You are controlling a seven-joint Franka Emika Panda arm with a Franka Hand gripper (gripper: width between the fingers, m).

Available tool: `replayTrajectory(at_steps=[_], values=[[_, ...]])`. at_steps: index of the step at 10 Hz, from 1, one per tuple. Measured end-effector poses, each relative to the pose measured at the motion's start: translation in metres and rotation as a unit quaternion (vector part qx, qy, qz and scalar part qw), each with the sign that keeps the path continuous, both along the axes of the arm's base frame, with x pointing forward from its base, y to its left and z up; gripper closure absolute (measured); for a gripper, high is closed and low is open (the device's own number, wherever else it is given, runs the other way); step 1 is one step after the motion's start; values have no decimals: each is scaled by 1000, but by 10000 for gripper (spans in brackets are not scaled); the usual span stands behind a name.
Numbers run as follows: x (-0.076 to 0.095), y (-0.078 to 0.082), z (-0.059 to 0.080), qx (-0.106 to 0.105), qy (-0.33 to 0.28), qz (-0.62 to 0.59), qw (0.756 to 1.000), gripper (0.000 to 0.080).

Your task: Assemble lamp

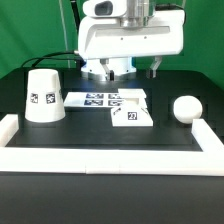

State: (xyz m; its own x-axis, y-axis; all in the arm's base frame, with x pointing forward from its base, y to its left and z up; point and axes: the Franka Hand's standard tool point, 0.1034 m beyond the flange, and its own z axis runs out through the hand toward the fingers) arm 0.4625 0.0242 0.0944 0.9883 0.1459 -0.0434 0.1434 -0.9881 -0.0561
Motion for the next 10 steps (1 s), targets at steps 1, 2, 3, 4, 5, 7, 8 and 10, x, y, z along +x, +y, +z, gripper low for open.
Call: replayTrajectory(at_steps=[1, 2, 3, 4, 5, 7, 8, 10], values=[[0, 0, 0, 1, 0, 1, 1000, 100], [0, 0, 0, 1, 1, 1, 1000, 100], [0, 0, -1, 1, 1, 1, 1000, 100], [-2, 0, -2, 3, 3, -9, 1000, 100], [-7, 1, -6, 9, 10, -42, 999, 100], [-18, 3, -17, 10, 19, -63, 998, 100], [-20, 3, -22, 12, 25, -70, 997, 100], [-24, 5, -29, 11, 32, -69, 997, 100]])
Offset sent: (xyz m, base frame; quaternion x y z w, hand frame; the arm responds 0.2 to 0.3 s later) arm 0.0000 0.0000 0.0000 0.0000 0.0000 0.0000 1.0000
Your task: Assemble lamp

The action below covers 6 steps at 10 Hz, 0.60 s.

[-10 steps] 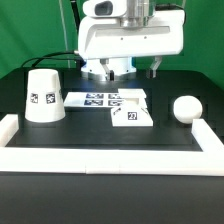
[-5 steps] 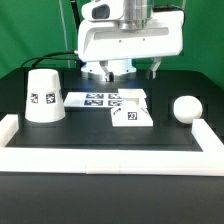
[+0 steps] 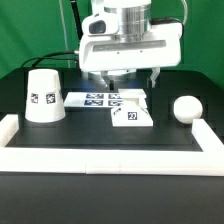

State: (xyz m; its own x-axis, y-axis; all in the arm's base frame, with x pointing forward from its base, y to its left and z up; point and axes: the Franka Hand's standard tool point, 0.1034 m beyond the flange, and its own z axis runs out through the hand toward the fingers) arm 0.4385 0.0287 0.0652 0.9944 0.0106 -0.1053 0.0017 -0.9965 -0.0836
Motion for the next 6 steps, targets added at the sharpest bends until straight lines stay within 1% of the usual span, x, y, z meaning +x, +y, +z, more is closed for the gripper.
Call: replayTrajectory(at_steps=[2, 6], values=[[-2, 3, -7, -1, 2, 3, 1000, 100], [-5, 2, -16, 0, 6, 9, 1000, 100]])
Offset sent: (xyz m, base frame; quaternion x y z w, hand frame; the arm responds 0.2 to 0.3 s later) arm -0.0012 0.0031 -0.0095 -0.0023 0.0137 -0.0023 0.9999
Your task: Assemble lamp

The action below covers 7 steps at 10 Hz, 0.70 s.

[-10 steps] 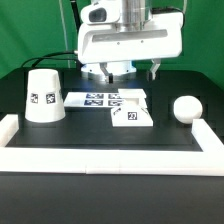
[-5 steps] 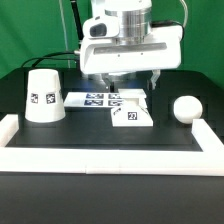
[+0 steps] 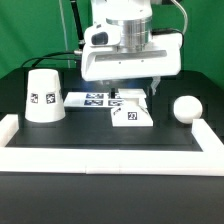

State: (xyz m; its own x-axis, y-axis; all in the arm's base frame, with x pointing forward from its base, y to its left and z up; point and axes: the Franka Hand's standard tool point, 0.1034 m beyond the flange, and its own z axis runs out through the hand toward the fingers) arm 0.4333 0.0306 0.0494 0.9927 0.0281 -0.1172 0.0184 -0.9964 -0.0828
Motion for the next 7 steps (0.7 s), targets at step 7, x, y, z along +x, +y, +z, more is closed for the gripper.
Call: replayTrajectory(at_steps=[7], values=[[1, 6, -1, -1, -1, 0, 1000, 266]])
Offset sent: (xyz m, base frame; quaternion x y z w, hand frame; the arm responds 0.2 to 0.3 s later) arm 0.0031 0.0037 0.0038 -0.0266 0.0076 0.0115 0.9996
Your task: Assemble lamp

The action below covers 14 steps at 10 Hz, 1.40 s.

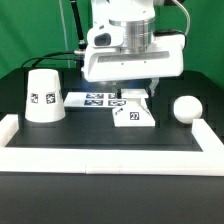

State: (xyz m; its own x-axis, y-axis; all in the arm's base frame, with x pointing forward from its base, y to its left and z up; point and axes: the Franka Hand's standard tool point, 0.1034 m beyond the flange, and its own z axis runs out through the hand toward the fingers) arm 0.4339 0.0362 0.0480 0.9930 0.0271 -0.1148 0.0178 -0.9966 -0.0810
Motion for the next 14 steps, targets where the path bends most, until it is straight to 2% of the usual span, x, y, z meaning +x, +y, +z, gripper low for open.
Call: replayTrajectory(at_steps=[3, 4, 6, 10, 11, 14], values=[[3, -1, 2, 2, 1, 8, 1000, 266], [16, -2, 5, 4, -5, 12, 1000, 266], [48, 2, 1, 7, -15, 12, 1000, 265], [99, 19, 2, 12, -36, 6, 999, 265], [106, 21, 2, 13, -41, 8, 999, 265], [105, 21, 2, 12, -40, 8, 999, 265]])
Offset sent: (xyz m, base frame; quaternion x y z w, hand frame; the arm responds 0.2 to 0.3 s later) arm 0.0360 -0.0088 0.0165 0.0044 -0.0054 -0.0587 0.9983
